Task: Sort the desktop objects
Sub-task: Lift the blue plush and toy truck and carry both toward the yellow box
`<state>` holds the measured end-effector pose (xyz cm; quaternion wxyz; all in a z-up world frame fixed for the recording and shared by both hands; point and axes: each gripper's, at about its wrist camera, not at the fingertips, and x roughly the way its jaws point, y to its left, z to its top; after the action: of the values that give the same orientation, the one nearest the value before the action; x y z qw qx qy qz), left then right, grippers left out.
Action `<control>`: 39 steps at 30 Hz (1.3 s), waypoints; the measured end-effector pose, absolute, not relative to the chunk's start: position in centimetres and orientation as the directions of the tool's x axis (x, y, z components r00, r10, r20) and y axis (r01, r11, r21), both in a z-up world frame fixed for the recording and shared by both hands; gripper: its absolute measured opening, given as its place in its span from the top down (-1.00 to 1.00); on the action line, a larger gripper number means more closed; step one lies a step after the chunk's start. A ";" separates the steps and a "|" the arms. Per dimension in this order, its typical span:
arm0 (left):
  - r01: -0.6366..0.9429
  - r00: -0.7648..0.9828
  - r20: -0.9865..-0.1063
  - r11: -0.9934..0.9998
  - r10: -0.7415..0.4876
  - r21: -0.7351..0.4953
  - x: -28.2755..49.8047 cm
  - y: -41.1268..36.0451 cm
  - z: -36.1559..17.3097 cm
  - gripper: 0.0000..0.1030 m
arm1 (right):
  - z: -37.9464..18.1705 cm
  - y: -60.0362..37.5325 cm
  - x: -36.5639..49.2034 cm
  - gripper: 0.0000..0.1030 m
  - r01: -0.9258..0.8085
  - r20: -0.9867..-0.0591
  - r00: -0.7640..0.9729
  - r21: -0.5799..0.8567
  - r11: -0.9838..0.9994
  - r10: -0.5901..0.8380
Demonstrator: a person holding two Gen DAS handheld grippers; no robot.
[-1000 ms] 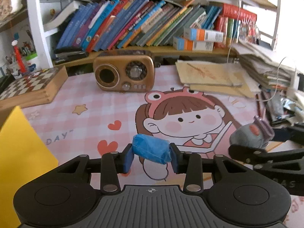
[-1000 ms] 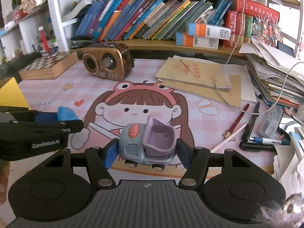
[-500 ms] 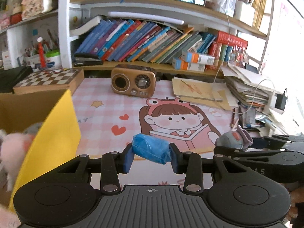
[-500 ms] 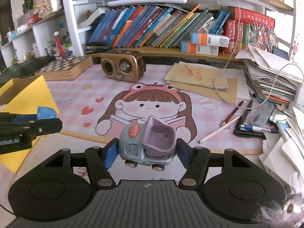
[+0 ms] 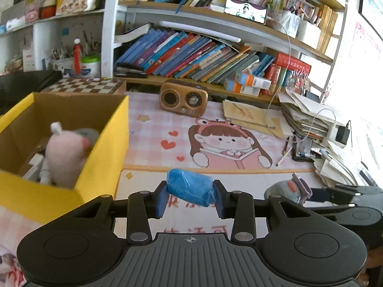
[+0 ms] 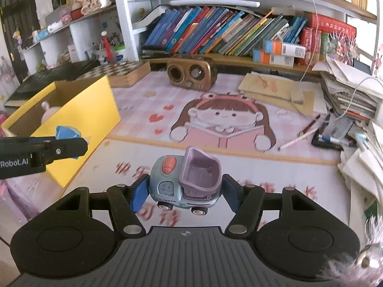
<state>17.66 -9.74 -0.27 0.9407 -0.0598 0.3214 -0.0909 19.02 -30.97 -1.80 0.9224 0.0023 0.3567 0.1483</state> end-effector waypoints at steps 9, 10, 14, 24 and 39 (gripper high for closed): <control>0.165 0.778 -0.577 0.967 -0.249 -0.195 14.5 -6.8 0.0 0.28 | -1.1 -28.1 15.2 -0.20 -0.239 -0.650 0.721 0.092 0.967 0.240; 0.169 0.777 -0.576 0.965 -0.254 -0.199 14.1 -6.5 0.0 0.28 | -1.0 -27.8 14.8 -0.20 -0.236 -0.651 0.722 0.090 0.968 0.237; 0.182 0.770 -0.576 0.960 -0.274 -0.213 12.4 -5.2 0.0 0.28 | -0.7 -26.5 12.8 -0.20 -0.223 -0.651 0.726 0.085 0.971 0.223; 0.203 0.764 -0.571 0.952 -0.301 -0.229 8.5 -2.0 0.0 0.28 | -0.9 -23.1 8.5 -0.20 -0.202 -0.661 0.722 0.084 0.976 0.206; 0.146 0.771 -0.583 0.963 -0.255 -0.228 3.6 3.4 -0.4 0.29 | -1.7 -17.3 4.8 -0.20 -0.280 -0.677 0.681 0.113 0.953 0.280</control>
<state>3.65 3.40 -0.44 0.9372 -0.0852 0.3209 -0.1069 4.76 -17.27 -1.68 0.9168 0.0000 0.3690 0.1528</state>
